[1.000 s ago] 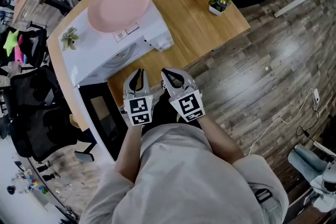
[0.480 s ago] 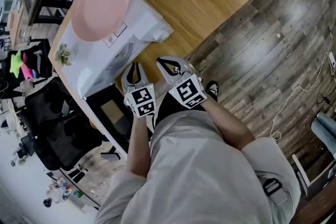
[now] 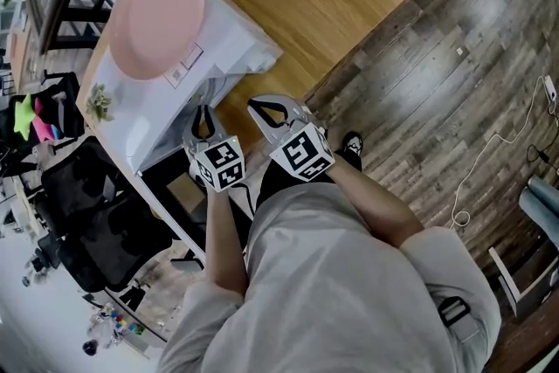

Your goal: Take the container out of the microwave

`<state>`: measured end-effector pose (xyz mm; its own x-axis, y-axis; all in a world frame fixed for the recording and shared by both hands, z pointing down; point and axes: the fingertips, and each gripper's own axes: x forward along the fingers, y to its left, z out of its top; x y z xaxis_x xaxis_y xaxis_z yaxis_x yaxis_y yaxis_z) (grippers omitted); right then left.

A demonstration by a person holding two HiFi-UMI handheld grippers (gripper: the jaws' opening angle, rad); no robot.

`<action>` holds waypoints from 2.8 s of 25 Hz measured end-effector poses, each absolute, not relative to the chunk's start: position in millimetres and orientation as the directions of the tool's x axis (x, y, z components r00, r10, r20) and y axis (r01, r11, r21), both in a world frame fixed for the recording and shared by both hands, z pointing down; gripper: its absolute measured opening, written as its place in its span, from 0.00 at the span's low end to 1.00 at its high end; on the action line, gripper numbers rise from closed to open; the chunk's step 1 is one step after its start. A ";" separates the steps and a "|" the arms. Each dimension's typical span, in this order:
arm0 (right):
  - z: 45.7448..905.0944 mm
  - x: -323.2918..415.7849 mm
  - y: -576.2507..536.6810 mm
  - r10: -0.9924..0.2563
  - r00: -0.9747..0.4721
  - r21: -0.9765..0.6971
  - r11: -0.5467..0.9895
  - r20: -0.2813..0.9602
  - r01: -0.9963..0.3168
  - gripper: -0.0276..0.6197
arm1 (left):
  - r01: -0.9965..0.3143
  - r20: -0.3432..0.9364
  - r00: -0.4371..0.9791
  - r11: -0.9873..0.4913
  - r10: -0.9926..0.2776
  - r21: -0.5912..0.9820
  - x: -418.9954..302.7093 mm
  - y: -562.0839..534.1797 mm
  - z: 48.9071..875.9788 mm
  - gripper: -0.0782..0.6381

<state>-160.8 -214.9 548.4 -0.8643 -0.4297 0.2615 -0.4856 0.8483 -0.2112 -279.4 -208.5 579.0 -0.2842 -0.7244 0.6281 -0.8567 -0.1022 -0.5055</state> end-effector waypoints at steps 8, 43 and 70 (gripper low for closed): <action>549.9 -155.6 -211.9 -0.432 -0.858 -0.208 0.845 0.278 -0.493 0.06 | -0.780 0.613 -0.334 -0.154 -0.716 -0.606 -301.2 -216.0 590.0 0.18; 554.2 -160.6 -195.1 -0.397 -0.861 -0.186 0.865 0.319 -0.467 0.06 | -0.770 0.739 -0.257 -0.330 -0.623 -0.546 -308.4 -230.3 614.9 0.16; 556.5 -152.8 -203.7 -0.410 -0.853 -0.198 0.852 0.322 -0.484 0.06 | -0.681 0.822 -0.200 -0.528 -0.533 -0.508 -289.3 -214.5 630.6 0.20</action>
<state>-152.8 -203.7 556.5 -0.8532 -0.4102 0.3222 -0.4845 0.8521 -0.1980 -289.3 -214.5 630.6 -0.2000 -0.5328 0.8222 -0.6809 -0.5279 -0.5077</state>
